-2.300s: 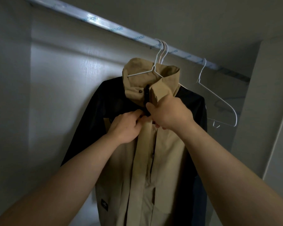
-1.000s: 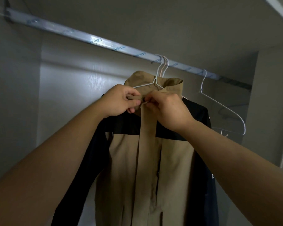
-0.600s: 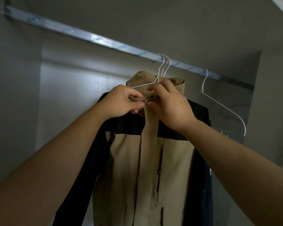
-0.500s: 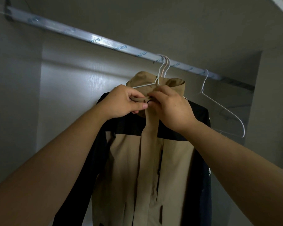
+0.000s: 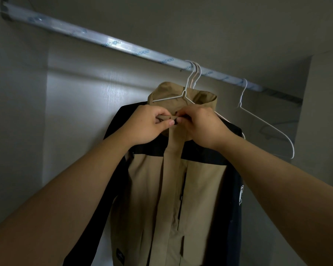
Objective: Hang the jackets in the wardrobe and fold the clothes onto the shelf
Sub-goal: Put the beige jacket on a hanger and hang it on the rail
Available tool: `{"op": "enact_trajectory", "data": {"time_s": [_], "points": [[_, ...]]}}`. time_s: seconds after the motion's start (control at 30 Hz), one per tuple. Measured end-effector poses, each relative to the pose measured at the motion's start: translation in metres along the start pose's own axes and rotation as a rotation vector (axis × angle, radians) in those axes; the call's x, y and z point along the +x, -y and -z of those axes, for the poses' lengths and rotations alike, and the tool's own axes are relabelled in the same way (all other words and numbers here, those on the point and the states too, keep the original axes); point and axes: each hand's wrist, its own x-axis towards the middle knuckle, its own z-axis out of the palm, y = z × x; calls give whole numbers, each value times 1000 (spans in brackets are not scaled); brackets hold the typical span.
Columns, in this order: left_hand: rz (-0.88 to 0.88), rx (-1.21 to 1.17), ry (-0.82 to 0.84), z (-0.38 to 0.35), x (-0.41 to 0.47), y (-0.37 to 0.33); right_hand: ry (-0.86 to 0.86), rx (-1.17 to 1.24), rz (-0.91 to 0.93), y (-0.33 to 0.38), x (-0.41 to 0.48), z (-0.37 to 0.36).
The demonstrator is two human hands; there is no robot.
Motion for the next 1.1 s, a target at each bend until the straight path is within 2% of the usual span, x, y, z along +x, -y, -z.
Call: {"op": "enact_trajectory", "data": {"time_s": [0.23,0.47,0.97,1.1], "points": [[19,-43,-86,-10,4,6,-58,81,-89,-2,2,-3],[48,-60,-123,-17,5,2,-90,-17,17,-3,-6,-4],[54,-10,-227,-27,5,0,-219,121,-50,3,-14,-10],[18,21,-345,-33,-5,0,-288,55,-77,5,-25,-23]]}}
